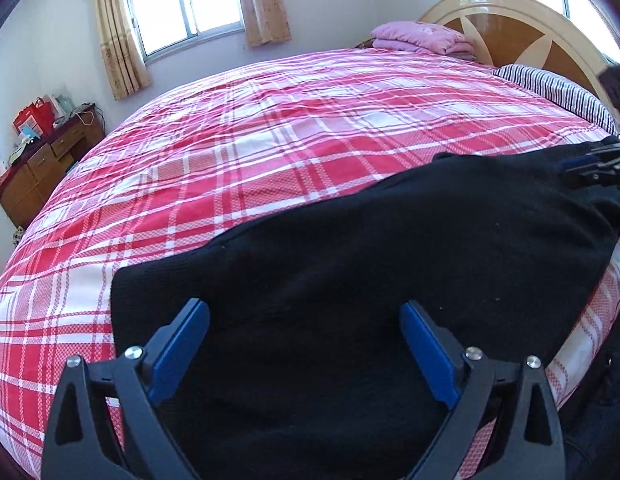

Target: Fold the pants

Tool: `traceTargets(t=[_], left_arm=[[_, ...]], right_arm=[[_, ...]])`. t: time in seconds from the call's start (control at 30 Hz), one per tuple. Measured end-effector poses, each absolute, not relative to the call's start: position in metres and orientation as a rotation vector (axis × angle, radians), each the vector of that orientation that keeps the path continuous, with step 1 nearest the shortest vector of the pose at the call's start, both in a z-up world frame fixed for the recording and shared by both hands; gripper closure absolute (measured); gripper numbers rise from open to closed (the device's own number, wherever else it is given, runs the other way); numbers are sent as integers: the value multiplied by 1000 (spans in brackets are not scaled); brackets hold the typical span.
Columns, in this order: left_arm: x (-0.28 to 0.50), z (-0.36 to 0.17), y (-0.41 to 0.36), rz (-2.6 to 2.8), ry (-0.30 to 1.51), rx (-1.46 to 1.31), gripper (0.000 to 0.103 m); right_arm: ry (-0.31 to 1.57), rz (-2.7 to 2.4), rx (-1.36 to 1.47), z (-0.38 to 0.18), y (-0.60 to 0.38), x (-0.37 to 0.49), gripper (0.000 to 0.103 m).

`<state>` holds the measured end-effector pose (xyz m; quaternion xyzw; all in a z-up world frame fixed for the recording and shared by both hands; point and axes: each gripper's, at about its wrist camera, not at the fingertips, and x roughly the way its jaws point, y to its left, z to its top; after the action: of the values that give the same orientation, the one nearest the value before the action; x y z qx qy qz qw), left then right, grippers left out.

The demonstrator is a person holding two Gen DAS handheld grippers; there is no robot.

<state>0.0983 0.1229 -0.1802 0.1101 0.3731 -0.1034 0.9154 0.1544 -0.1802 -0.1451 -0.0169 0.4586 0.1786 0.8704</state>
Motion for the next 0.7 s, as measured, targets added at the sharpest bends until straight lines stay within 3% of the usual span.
traceTargets(t=[0.23, 0.7], left_arm=[[90, -156, 98, -275, 718, 210, 4], [108, -168, 1, -478, 806, 226, 2]], right_arm=[[962, 226, -56, -150, -230, 141, 43], [943, 213, 74, -157, -279, 141, 41]])
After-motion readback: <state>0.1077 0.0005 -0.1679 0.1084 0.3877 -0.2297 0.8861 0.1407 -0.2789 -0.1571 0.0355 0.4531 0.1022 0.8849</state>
